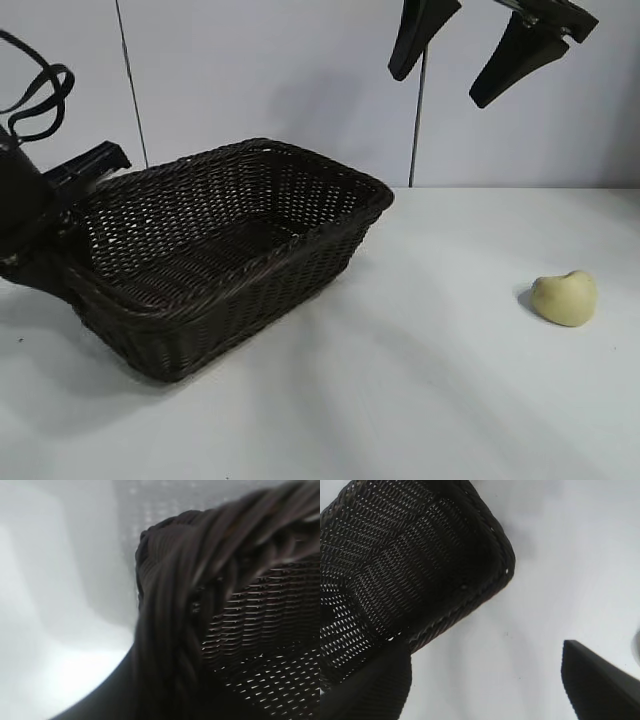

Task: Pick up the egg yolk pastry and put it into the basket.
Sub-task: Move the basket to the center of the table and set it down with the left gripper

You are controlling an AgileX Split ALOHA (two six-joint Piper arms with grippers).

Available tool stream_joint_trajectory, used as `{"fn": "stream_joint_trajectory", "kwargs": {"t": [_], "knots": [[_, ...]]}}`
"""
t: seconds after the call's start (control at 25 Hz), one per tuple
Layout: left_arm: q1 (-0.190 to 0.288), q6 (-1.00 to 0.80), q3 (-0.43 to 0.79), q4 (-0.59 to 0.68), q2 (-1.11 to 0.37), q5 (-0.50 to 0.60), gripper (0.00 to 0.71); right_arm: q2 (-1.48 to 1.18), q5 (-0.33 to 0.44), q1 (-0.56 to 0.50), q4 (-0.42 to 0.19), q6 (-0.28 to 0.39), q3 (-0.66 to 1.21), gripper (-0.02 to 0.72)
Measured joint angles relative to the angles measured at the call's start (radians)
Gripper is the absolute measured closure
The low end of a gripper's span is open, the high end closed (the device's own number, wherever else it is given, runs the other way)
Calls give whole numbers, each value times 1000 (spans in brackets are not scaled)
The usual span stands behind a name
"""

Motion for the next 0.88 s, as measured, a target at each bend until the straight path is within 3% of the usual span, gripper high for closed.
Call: {"fn": "stream_joint_trajectory", "kwargs": {"t": [0.4,0.88], "knots": [[1,217,-143,5,29,129,611,0,0,0,-2,0,0,113],[1,759,-464,-73,269,422,611,0,3,0,-2,0,0,113]]}}
